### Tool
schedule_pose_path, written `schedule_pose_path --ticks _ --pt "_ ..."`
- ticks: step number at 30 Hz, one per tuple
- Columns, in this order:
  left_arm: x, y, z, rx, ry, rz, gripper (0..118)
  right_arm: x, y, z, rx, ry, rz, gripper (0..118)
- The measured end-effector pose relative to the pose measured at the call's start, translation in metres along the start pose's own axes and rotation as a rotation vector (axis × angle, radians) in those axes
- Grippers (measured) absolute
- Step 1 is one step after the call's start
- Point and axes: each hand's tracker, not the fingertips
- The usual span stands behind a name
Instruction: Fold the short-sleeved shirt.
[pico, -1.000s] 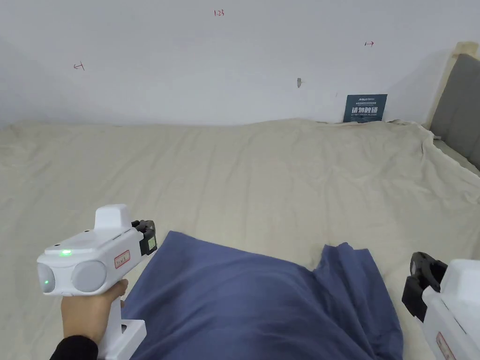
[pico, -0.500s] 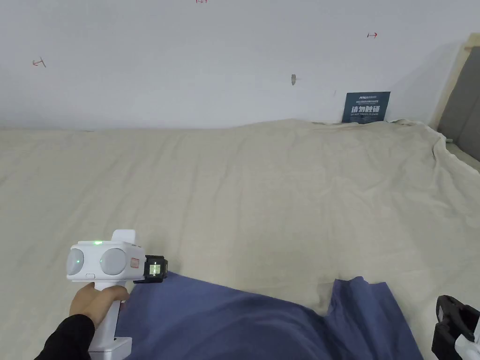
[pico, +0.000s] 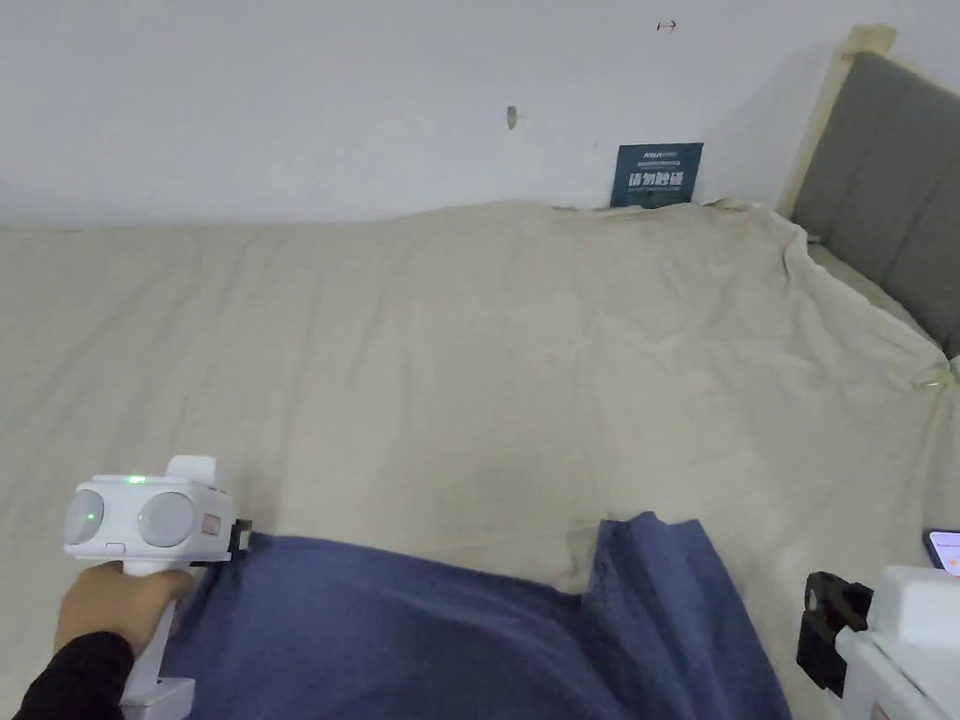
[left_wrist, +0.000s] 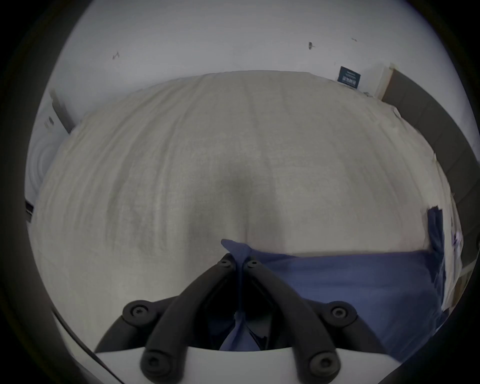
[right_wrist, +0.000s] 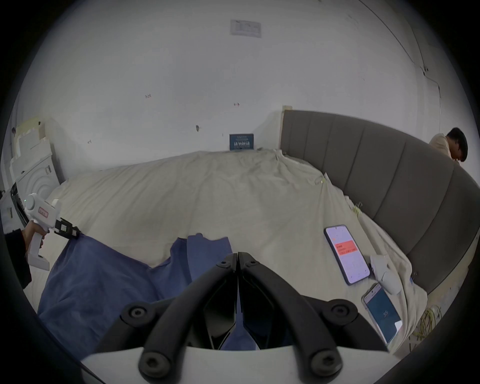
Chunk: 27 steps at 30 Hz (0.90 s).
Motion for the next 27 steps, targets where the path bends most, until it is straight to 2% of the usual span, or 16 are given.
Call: schedule_pose_path --ticks 3,4,7,8,9,12,14,16,18,19,21,22,23,24,26,27 --pt "0.008 -0.009 0.027 0.068 -0.058 0.023 0 0.005 -0.002 -0.017 -0.070 0.017 -0.033 4" --pt "0.008 -0.010 0.036 0.097 -0.067 0.038 0 0.007 -0.003 -0.024 -0.096 0.016 -0.034 13" --pt "0.004 -0.014 0.075 0.162 -0.099 0.020 0 0.009 -0.011 -0.047 -0.171 0.019 -0.009 75" --pt "0.002 -0.016 0.086 0.171 -0.102 0.013 0 0.009 -0.014 -0.055 -0.216 0.025 0.003 87" --pt "0.001 -0.018 0.098 0.186 -0.108 0.010 0 0.009 -0.018 -0.063 -0.242 0.022 0.012 87" --pt "-0.001 -0.024 0.129 0.214 -0.121 0.003 0 0.002 -0.028 -0.081 -0.318 -0.001 0.032 85" --pt "-0.003 -0.026 0.134 0.224 -0.123 -0.003 0 -0.003 -0.037 -0.089 -0.370 -0.016 0.060 78" --pt "-0.004 -0.028 0.140 0.228 -0.121 -0.008 0 -0.010 -0.045 -0.091 -0.408 -0.053 0.081 76" --pt "-0.008 -0.029 0.141 0.237 -0.123 0.004 0 -0.014 -0.053 -0.095 -0.455 -0.055 0.079 51" --pt "-0.009 -0.031 0.143 0.239 -0.125 0.014 0 -0.014 -0.056 -0.095 -0.441 -0.038 0.064 44" --pt "-0.011 -0.034 0.146 0.244 -0.130 0.029 0 -0.019 -0.050 -0.084 -0.427 -0.050 0.056 42" --pt "-0.011 -0.035 0.149 0.245 -0.131 0.036 0 -0.022 -0.048 -0.081 -0.429 -0.038 0.069 35" --pt "-0.011 -0.037 0.150 0.245 -0.128 0.038 0 -0.026 -0.046 -0.079 -0.427 -0.026 0.110 14" --pt "-0.011 -0.038 0.151 0.248 -0.125 0.042 0 -0.026 -0.046 -0.079 -0.431 -0.022 0.146 2" --pt "-0.014 -0.040 0.152 0.251 -0.115 0.058 0 -0.031 -0.044 -0.074 -0.415 -0.024 0.207 1" --pt "-0.016 -0.041 0.155 0.254 -0.115 0.069 0 -0.031 -0.041 -0.068 -0.407 -0.018 0.209 1"
